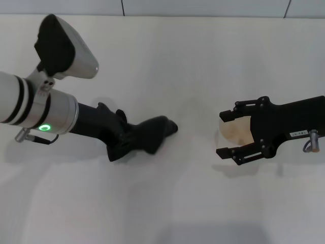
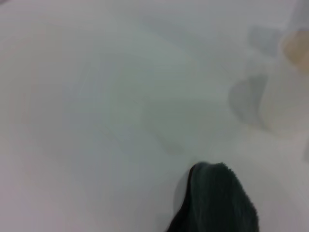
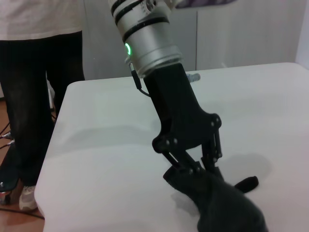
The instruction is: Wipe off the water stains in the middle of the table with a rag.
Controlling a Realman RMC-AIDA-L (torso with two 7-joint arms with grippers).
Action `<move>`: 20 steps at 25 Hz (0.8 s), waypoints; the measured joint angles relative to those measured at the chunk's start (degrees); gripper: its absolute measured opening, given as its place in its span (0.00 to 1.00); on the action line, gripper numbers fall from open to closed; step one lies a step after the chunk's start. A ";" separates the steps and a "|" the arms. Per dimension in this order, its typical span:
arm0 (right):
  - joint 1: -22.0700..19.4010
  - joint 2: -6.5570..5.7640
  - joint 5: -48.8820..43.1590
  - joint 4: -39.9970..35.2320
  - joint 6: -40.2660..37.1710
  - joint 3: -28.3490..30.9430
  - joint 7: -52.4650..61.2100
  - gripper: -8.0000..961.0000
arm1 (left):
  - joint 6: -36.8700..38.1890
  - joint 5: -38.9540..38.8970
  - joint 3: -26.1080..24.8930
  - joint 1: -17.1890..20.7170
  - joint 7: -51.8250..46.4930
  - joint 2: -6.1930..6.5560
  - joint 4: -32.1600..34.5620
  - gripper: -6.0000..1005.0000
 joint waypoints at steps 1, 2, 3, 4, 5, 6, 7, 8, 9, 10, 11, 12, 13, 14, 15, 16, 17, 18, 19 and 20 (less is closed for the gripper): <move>0.00 0.00 0.00 0.02 -0.02 0.07 -0.03 0.86 | 0.00 -0.87 -0.13 0.76 0.46 0.03 0.93 0.17; -0.02 -0.02 -0.01 0.04 -0.03 0.25 -0.04 0.86 | 0.02 -2.19 -0.48 1.71 1.35 0.05 2.02 0.17; -0.11 -0.04 -0.01 0.06 -0.08 0.61 -0.05 0.86 | 0.06 -3.44 -1.07 2.92 2.51 0.09 3.37 0.17; -0.19 -0.04 0.00 0.08 -0.18 0.92 -0.05 0.86 | 0.30 -5.29 -1.98 4.44 4.38 0.09 4.87 0.17; -0.34 -0.06 0.00 0.07 -0.45 1.68 -0.06 0.86 | 0.94 -7.10 -2.96 5.58 6.03 0.09 5.94 0.18; -0.47 -0.06 0.00 0.13 -1.26 2.83 -0.14 0.86 | 1.83 -9.10 -4.05 6.68 7.78 0.12 6.83 0.22; -0.58 -0.08 0.00 0.20 -1.94 3.83 -0.21 0.86 | 3.35 -10.68 -5.29 7.26 9.36 0.16 7.14 0.26; -0.63 -0.09 0.00 0.30 -2.73 4.84 -0.33 0.86 | 5.41 -12.02 -6.77 7.70 11.06 0.21 7.39 0.30; -0.80 -0.13 0.00 0.52 -3.94 6.32 -0.69 0.86 | 7.09 -12.82 -8.04 7.88 12.28 0.21 7.39 0.35; -0.94 -0.14 -0.01 0.66 -4.56 7.07 -0.98 0.86 | 9.50 -13.62 -10.05 8.21 14.31 0.22 7.37 0.39; -1.15 -0.15 -0.01 0.98 -5.10 7.91 -1.63 0.86 | 11.36 -14.21 -11.66 8.55 15.85 0.23 7.27 0.44; -1.32 -0.17 -0.01 1.40 -5.56 8.62 -2.50 0.86 | 13.02 -14.88 -13.29 9.23 17.71 0.22 7.11 0.48; -1.35 -0.17 -0.01 1.78 -5.81 9.01 -3.18 0.86 | 14.11 -15.49 -14.83 9.88 19.09 0.21 6.95 0.53; -1.38 -0.19 -0.01 2.52 -6.07 9.74 -4.29 0.86 | 15.19 -15.95 -16.70 10.82 20.92 0.21 6.72 0.57; -1.40 -0.22 0.00 3.36 -6.43 10.53 -5.53 0.86 | 15.88 -16.20 -18.07 11.39 22.27 0.20 6.35 0.62; -1.41 -0.26 -0.01 4.25 -6.84 11.51 -6.63 0.86 | 16.85 -16.42 -19.75 12.06 23.94 0.20 5.70 0.64; -1.39 -0.29 0.00 5.47 -7.68 12.97 -8.06 0.86 | 17.80 -16.62 -20.74 12.44 25.39 0.18 5.11 0.65; -1.36 -0.34 -0.01 6.57 -8.46 14.36 -9.08 0.86 | 18.77 -16.85 -21.89 12.86 26.98 0.18 4.42 0.67; -1.23 -0.38 -0.01 7.76 -9.50 15.75 -10.09 0.86 | 19.67 -17.03 -22.93 13.30 28.60 0.17 3.82 0.69; -1.00 -0.47 -0.04 9.43 -10.80 17.58 -11.24 0.86 | 20.24 -17.08 -23.88 13.70 29.71 0.16 3.36 0.71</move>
